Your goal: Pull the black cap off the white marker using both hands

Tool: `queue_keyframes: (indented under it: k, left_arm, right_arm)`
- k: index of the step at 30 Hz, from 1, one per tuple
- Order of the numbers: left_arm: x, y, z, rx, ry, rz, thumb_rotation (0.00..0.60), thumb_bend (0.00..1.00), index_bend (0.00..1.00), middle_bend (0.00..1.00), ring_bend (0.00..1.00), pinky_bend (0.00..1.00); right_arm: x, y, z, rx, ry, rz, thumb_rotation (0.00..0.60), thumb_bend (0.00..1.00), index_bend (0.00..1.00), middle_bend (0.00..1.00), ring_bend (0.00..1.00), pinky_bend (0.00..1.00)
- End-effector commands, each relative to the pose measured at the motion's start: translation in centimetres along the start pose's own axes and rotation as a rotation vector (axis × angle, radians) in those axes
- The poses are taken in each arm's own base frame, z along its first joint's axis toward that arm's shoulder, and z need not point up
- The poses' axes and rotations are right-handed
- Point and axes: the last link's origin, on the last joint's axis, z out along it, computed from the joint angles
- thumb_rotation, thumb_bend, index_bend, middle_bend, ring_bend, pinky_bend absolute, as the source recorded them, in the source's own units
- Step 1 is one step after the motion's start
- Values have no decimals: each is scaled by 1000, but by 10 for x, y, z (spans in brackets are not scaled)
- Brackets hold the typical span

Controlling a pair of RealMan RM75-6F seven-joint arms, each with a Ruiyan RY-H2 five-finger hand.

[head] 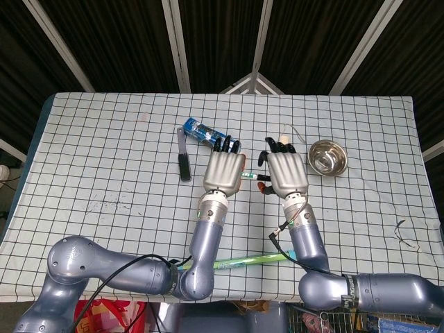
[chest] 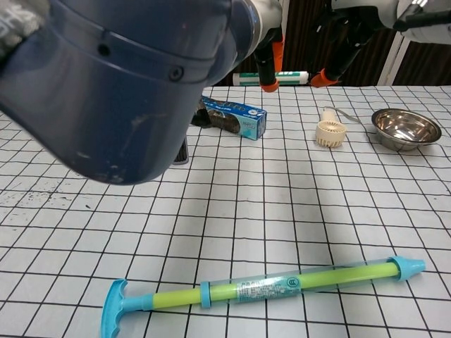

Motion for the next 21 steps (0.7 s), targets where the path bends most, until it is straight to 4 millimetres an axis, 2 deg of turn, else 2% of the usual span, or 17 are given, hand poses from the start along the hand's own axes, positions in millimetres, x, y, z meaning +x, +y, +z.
queue_keyframes:
  k: [1, 21]
  left_arm:
    - [1, 0, 0, -1, 4, -2, 600, 565, 584, 127, 0, 0]
    - [-1, -1, 0, -3, -2, -5, 600, 565, 585, 127, 0, 0]
  right_arm:
    - [0, 0, 0, 1, -1, 1, 600, 282, 474, 119, 158, 150]
    - [-1, 10, 0, -22, -9, 0, 600, 328, 514, 118, 158, 150]
